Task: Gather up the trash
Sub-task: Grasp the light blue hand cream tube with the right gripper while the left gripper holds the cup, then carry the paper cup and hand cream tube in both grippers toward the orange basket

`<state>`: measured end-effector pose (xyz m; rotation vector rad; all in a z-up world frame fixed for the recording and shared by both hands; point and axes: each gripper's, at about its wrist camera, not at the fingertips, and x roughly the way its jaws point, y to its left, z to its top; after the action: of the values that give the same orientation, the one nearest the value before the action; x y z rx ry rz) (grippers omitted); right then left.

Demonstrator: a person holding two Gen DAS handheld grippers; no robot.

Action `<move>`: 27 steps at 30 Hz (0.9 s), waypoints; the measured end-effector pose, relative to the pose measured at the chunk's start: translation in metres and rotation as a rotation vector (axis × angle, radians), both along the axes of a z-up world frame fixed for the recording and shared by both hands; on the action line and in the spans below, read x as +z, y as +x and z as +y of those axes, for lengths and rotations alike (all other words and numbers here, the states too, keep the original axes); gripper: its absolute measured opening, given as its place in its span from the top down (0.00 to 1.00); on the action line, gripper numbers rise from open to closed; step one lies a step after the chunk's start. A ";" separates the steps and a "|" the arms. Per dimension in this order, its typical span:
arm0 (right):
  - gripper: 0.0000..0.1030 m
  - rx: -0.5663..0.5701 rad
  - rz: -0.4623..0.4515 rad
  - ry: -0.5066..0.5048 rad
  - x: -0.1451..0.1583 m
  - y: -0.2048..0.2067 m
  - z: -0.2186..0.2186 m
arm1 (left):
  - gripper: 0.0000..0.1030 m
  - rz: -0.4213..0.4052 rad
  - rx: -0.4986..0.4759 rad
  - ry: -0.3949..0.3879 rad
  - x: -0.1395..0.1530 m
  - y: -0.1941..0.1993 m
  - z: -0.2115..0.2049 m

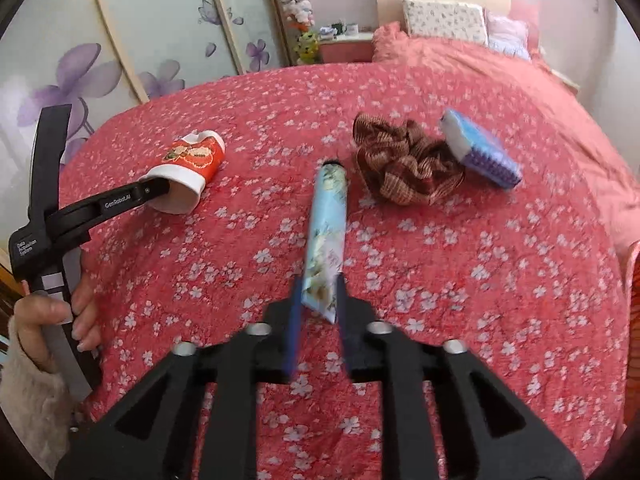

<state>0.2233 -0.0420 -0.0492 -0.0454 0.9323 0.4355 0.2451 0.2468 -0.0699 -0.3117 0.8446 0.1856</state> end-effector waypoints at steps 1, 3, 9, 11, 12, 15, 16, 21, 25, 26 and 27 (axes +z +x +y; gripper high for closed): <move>0.60 -0.009 -0.010 0.005 0.002 0.001 0.000 | 0.82 0.000 0.000 0.000 0.000 0.000 0.000; 0.57 -0.025 -0.010 0.028 0.005 0.006 0.001 | 0.82 0.000 0.000 -0.001 0.000 0.000 0.000; 0.57 -0.055 -0.037 -0.018 0.004 0.027 0.023 | 0.82 -0.003 0.001 -0.010 0.000 -0.001 -0.001; 0.57 -0.053 -0.039 -0.039 0.000 0.033 0.029 | 0.82 -0.003 0.001 -0.012 0.001 -0.001 0.000; 0.57 -0.056 -0.040 -0.051 -0.002 0.038 0.033 | 0.82 -0.004 0.001 -0.013 0.001 -0.001 0.000; 0.57 -0.072 -0.046 -0.079 -0.007 0.049 0.039 | 0.82 -0.005 0.001 -0.017 0.001 -0.002 0.001; 0.57 -0.077 -0.044 -0.082 -0.008 0.050 0.039 | 0.82 -0.005 0.001 -0.019 0.001 -0.002 0.002; 0.68 -0.079 -0.037 -0.093 -0.015 0.054 0.046 | 0.82 -0.009 0.001 -0.029 0.000 -0.001 0.004; 0.72 -0.078 -0.066 -0.116 -0.019 0.050 0.048 | 0.82 -0.008 0.000 -0.025 0.000 -0.001 0.004; 0.72 -0.080 -0.065 -0.114 -0.019 0.051 0.048 | 0.82 -0.006 0.000 -0.021 0.000 -0.001 0.004; 0.72 -0.080 -0.064 -0.113 -0.019 0.051 0.048 | 0.81 -0.005 0.000 -0.018 0.000 0.000 0.003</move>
<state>0.2747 0.0061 -0.0684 -0.1244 0.8921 0.3055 0.2448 0.2499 -0.0694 -0.3286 0.8415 0.1777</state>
